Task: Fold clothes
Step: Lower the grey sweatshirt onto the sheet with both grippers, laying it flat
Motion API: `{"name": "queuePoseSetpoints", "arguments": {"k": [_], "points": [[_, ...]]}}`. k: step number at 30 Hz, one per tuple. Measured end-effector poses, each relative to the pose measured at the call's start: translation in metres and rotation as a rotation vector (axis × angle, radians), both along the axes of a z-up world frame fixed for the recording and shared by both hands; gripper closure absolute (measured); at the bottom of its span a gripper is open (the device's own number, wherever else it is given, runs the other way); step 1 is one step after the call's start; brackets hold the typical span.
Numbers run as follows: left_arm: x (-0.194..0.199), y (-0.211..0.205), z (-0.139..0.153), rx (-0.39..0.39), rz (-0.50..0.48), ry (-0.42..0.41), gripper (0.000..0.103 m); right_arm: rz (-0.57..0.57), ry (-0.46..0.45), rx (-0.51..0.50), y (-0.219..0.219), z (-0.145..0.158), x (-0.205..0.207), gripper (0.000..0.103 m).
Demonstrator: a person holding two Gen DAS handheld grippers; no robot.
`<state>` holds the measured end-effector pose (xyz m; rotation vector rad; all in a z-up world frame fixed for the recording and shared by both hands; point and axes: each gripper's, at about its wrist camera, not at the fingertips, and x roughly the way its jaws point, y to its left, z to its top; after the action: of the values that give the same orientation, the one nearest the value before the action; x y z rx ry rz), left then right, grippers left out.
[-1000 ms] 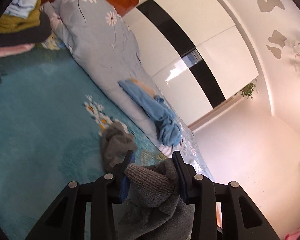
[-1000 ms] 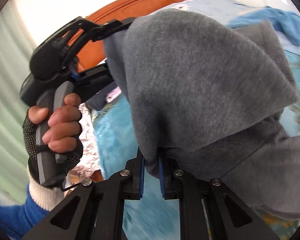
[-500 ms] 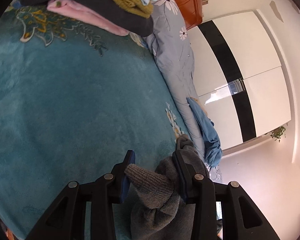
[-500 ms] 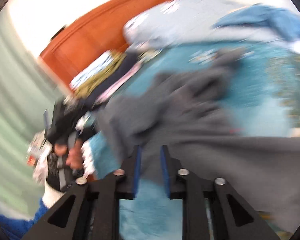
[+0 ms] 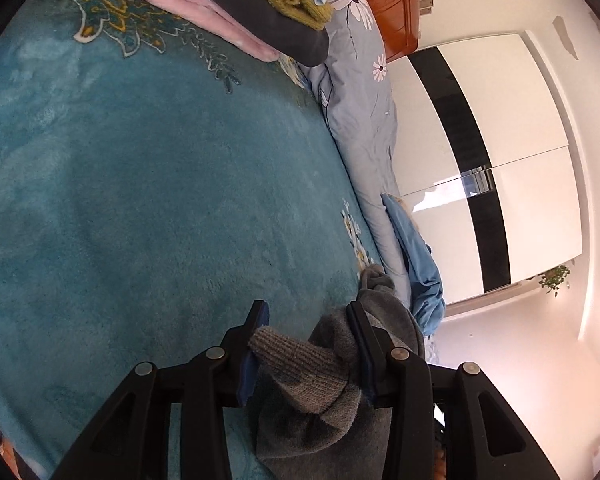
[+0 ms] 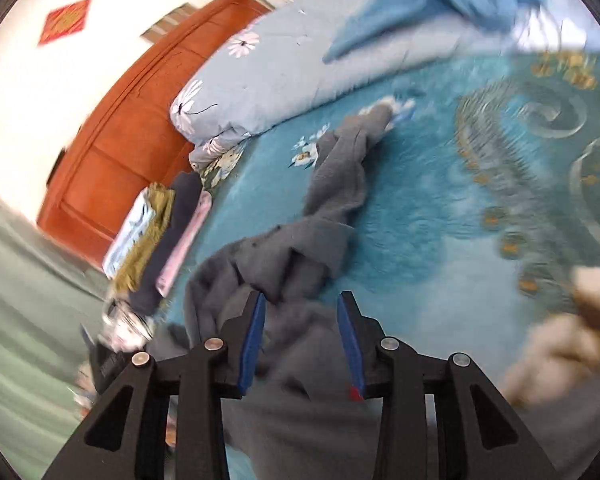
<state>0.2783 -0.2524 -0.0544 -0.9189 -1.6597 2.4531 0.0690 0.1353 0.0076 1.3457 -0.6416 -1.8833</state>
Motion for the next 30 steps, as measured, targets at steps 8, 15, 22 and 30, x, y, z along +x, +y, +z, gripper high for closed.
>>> {"name": "queuePoseSetpoints", "arguments": {"k": [8, 15, 22, 30], "points": [[0.004, 0.0, -0.001, -0.005, -0.022, -0.009, 0.058, -0.113, -0.188, 0.045, -0.031, -0.03, -0.044, 0.064], [0.002, -0.001, 0.0, -0.004, -0.024, -0.014, 0.058, -0.104, -0.174, 0.039, -0.036, -0.034, -0.049, 0.09], [-0.006, 0.009, 0.035, -0.048, -0.073, 0.061, 0.06, -0.187, 0.029, -0.092, 0.022, 0.044, -0.046, 0.093], [-0.009, 0.039, 0.074, -0.072, -0.164, 0.174, 0.062, -0.37, 0.461, -0.13, 0.159, 0.183, 0.045, 0.093]]}}
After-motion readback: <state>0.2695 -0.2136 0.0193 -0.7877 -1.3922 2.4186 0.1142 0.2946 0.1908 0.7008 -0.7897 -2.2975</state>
